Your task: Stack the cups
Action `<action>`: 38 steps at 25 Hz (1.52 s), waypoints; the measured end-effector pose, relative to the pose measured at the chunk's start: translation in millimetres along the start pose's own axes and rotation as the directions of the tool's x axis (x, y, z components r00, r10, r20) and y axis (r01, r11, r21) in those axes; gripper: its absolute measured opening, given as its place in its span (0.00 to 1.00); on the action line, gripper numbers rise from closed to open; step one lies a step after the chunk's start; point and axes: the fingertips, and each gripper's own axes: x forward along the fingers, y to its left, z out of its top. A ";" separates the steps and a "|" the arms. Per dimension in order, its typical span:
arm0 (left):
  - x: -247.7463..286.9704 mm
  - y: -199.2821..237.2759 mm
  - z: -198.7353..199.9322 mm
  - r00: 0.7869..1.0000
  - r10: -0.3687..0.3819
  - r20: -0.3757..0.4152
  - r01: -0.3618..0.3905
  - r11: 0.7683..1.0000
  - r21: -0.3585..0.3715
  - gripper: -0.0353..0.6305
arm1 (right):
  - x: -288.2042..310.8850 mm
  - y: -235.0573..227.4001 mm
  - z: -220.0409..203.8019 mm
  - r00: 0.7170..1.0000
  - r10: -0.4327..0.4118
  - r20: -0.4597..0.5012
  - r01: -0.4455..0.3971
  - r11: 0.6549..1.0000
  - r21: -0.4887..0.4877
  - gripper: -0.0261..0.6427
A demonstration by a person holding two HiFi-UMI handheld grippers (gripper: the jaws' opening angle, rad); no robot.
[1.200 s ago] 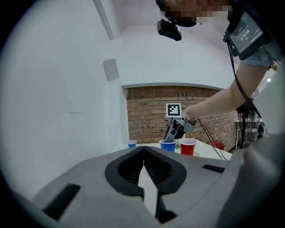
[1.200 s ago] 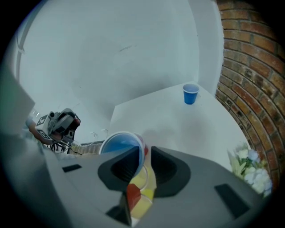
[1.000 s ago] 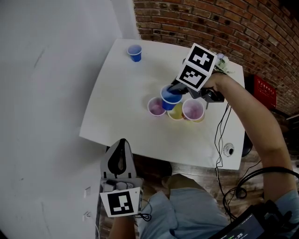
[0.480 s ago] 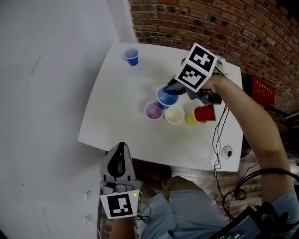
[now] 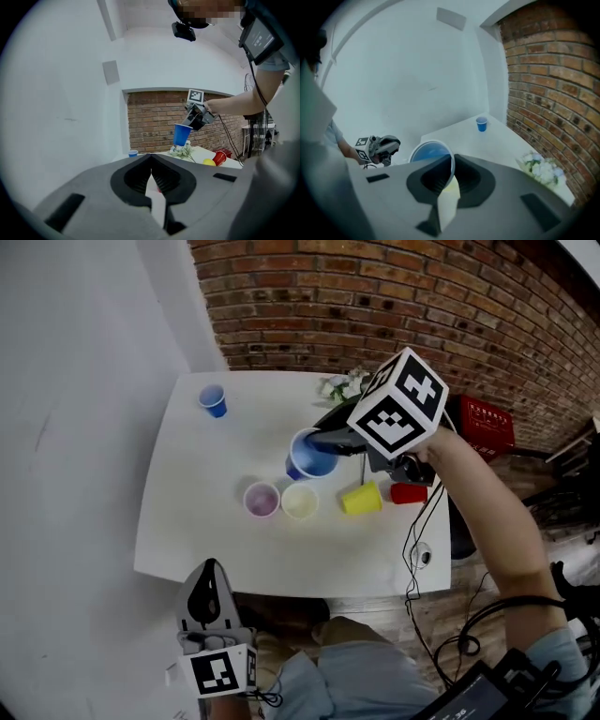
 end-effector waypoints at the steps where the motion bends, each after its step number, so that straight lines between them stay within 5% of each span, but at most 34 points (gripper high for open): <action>1: 1.2 -3.0 2.0 1.000 -0.008 0.004 0.008 1.000 0.002 0.07 | -14.2 -0.5 -8.2 0.999 -0.030 0.011 0.030 0.999 0.011 0.08; 5: 8.5 -17.7 6.2 0.998 -0.055 0.013 0.055 0.998 0.009 0.07 | -36.8 12.0 -76.1 0.996 -0.083 -0.011 0.084 0.990 0.115 0.08; 12: 17.1 -48.7 -1.6 0.988 -0.156 -0.014 0.157 0.987 0.041 0.07 | 21.2 36.0 -208.9 0.982 -0.156 -0.107 0.180 0.946 0.270 0.08; 17: 18.2 -61.1 -12.1 0.976 -0.211 -0.047 0.213 0.976 0.054 0.07 | 50.0 32.8 -223.0 0.964 -0.233 -0.129 0.261 0.923 0.283 0.12; 22: 20.2 -66.1 -15.2 0.968 -0.241 -0.074 0.245 0.968 0.058 0.07 | 45.9 47.3 -209.6 0.981 -0.180 -0.079 0.196 0.927 0.320 0.30; 26: 23.6 -67.0 -18.9 0.962 -0.261 -0.076 0.266 0.962 0.057 0.07 | -9.7 55.6 -185.0 0.982 -0.173 0.072 0.137 0.924 0.358 0.29; 29: 28.7 -71.0 -22.5 0.955 -0.289 -0.068 0.293 0.955 0.057 0.07 | -76.8 49.4 -175.7 0.925 -0.283 0.253 0.170 0.905 0.391 0.22; 32: 34.1 -80.7 -22.4 0.945 -0.321 -0.062 0.325 0.944 0.054 0.07 | -123.3 48.2 -206.2 0.865 -0.425 0.266 0.359 0.896 0.262 0.26; 34: 35.8 -88.7 -22.5 0.938 -0.343 -0.061 0.346 0.937 0.056 0.07 | -113.6 67.3 -250.8 0.878 -0.448 0.167 0.443 0.894 0.068 0.31; 38: 37.9 -99.9 -27.5 0.926 -0.370 -0.072 0.375 0.925 0.066 0.07 | -34.1 118.1 -324.1 0.922 -0.386 0.029 0.385 0.907 -0.169 0.39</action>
